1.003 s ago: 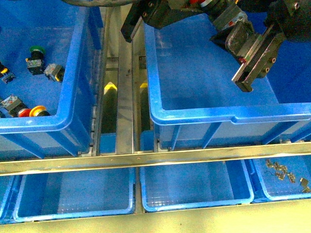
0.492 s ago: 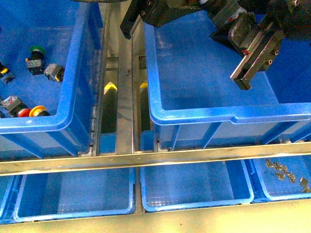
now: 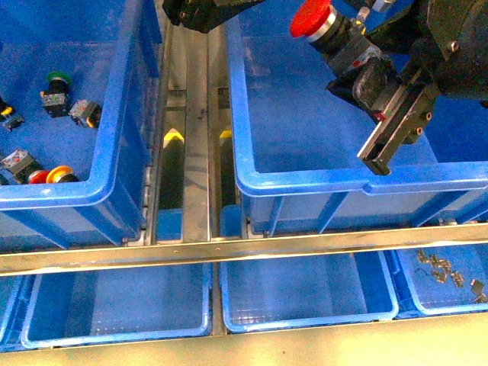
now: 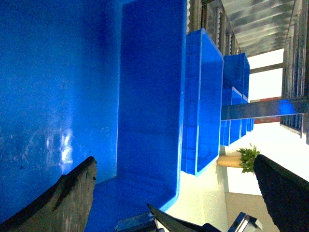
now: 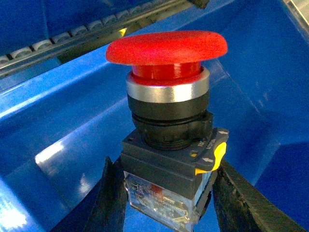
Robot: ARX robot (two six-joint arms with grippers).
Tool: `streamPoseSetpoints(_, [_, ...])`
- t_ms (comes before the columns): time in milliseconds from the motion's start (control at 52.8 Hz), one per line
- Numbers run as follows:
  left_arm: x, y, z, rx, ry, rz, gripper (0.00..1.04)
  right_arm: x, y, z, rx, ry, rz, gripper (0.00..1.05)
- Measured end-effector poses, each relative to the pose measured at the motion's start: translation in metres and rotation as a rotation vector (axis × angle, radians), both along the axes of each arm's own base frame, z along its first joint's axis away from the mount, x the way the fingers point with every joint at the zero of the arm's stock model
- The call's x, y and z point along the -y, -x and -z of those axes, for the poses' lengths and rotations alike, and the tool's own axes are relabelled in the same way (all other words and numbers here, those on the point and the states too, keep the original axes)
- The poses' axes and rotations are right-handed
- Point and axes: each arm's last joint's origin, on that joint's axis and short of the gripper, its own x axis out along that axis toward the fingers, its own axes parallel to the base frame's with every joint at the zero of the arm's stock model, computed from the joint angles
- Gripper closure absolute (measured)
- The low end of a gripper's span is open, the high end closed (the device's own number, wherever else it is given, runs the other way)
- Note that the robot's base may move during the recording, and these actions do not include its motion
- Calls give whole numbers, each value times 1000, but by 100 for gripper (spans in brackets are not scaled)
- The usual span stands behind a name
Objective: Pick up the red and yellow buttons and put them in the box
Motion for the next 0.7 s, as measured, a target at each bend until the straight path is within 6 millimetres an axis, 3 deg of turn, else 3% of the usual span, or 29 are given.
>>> streamPoseSetpoints(151, [-11, 6, 2, 11, -13, -12, 8, 11, 2, 3, -12, 0, 31, 64])
streamPoseSetpoints(322, [-36, 28, 5, 34, -72, -18, 8, 31, 4, 4, -16, -6, 94, 64])
streamPoseSetpoints(492, [-75, 55, 3, 89, -149, -36, 8, 55, 9, 6, -24, -19, 159, 64])
streamPoseSetpoints(700, [-135, 81, 22, 157, -347, -176, 8, 87, 13, 0, -5, -53, 256, 64])
